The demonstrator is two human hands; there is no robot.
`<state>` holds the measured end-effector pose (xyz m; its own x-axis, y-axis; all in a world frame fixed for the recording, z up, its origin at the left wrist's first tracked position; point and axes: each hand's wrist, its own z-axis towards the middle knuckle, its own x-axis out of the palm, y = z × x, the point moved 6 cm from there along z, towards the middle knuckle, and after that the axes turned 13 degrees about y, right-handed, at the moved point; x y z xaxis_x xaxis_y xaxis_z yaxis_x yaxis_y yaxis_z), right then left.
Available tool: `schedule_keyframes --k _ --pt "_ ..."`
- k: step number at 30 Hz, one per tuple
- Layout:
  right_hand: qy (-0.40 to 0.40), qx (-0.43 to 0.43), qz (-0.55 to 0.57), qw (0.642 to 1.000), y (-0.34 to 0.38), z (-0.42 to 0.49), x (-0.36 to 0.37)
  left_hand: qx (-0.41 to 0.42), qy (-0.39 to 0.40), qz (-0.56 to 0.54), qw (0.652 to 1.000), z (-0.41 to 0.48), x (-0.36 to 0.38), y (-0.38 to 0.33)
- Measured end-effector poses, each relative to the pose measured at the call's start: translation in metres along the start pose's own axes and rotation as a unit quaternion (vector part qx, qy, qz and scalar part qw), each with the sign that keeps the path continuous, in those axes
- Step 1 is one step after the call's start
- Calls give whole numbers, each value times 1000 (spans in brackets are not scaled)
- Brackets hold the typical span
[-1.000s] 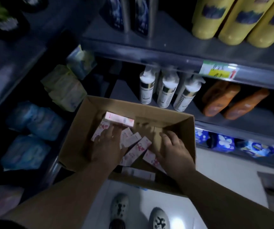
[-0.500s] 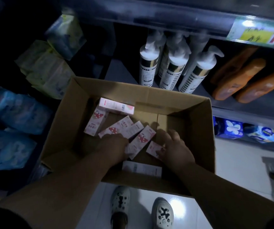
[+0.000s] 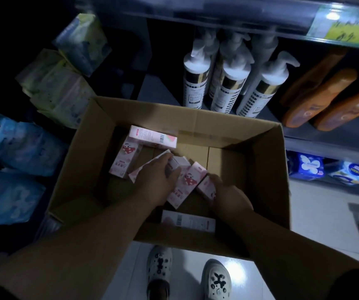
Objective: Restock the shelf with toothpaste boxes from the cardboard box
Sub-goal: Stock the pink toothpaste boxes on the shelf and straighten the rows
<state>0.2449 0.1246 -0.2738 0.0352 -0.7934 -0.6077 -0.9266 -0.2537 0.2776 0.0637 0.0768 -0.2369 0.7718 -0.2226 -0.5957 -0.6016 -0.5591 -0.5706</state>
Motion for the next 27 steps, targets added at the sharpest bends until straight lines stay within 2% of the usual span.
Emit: schedule_keyframes --k 5,10,15,18,22,27 --pt "-35 26 51 998 3 -13 -24 2 -26 -29 999 -10 -17 -14" --pt "-91 -13 180 979 37 -52 -78 8 -83 -77 994 -32 -61 -41" --pt "-169 -90 207 959 83 -119 -145 43 -139 -142 979 -73 -131 -85" --pt "-195 -152 250 936 107 -157 -180 64 -159 -152 973 -102 -169 -111" --pt "-187 -237 355 885 129 -189 -214 102 -189 -182 959 -148 -207 -139" --pt "-125 -300 464 824 152 -231 -242 102 -254 -233 933 -218 -234 -163"
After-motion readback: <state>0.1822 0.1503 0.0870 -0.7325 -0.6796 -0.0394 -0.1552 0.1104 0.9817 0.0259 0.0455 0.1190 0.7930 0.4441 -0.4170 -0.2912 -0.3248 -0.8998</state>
